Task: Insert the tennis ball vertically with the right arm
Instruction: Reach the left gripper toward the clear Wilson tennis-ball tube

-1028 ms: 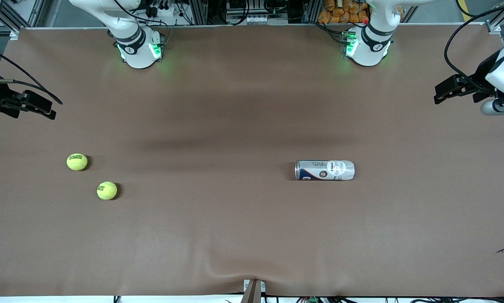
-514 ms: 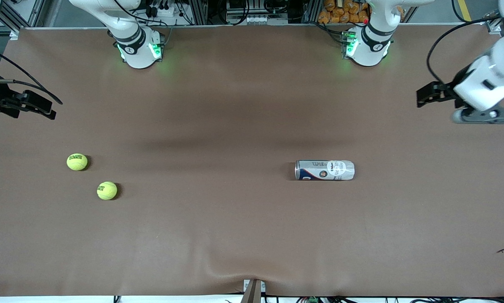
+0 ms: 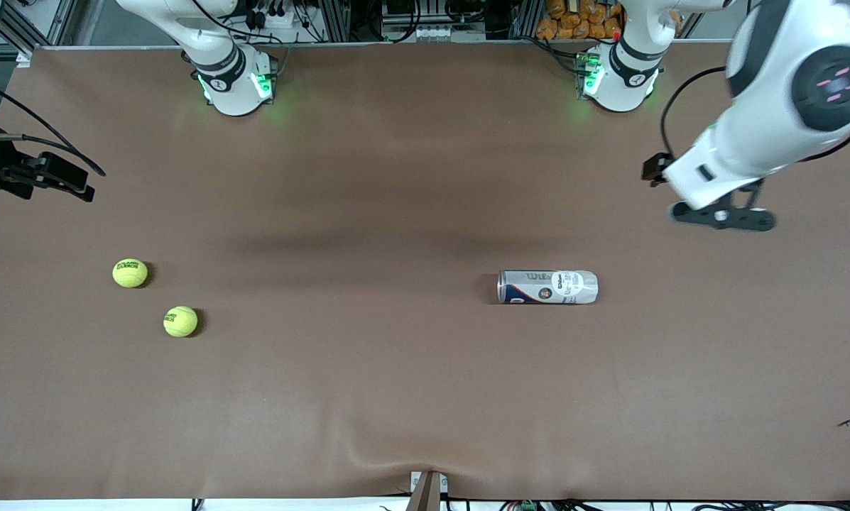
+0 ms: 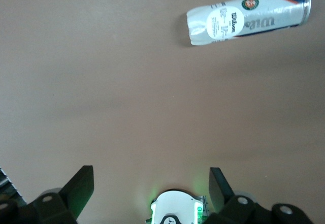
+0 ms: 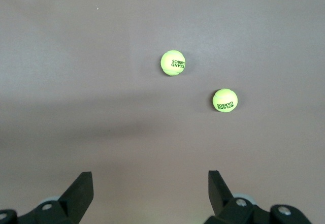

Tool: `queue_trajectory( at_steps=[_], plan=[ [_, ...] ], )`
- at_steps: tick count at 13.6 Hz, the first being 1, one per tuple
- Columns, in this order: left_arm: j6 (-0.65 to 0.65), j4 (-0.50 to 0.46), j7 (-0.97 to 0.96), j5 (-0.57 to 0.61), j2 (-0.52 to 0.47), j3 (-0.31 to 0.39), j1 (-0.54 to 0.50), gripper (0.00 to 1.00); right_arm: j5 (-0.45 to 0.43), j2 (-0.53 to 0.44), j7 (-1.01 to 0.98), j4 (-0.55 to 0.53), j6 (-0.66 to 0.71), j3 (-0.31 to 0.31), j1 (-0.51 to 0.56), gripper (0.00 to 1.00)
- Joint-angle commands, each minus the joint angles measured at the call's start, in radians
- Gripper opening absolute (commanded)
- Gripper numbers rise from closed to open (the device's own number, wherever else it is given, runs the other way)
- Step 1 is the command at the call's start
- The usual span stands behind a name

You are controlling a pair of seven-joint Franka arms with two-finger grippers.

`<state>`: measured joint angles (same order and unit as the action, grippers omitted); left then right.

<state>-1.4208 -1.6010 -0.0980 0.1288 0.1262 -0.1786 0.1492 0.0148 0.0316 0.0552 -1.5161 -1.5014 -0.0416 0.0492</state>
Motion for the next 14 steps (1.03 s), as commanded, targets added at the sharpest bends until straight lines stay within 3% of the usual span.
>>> queue_trajectory(
  at_steps=[1, 5, 10, 14],
  plan=[
    [0.005, 0.007, 0.012, 0.078, 0.047, -0.033, 0.032, 1.00, 0.011, 0.001, -0.002, 0.008, 0.004, -0.004, 0.006, 1.00],
    [-0.032, -0.016, 0.014, 0.144, 0.112, -0.045, 0.082, 1.00, 0.011, 0.002, -0.002, 0.008, 0.003, -0.004, 0.006, 1.00],
    [-0.206, -0.184, 0.020, 0.228, 0.110, -0.073, 0.099, 1.00, 0.011, 0.002, -0.002, 0.010, 0.004, -0.004, 0.006, 1.00],
    [-0.387, -0.238, 0.200, 0.267, 0.139, -0.073, 0.087, 1.00, 0.011, -0.002, -0.002, 0.010, 0.010, -0.003, 0.011, 1.00]
  ],
)
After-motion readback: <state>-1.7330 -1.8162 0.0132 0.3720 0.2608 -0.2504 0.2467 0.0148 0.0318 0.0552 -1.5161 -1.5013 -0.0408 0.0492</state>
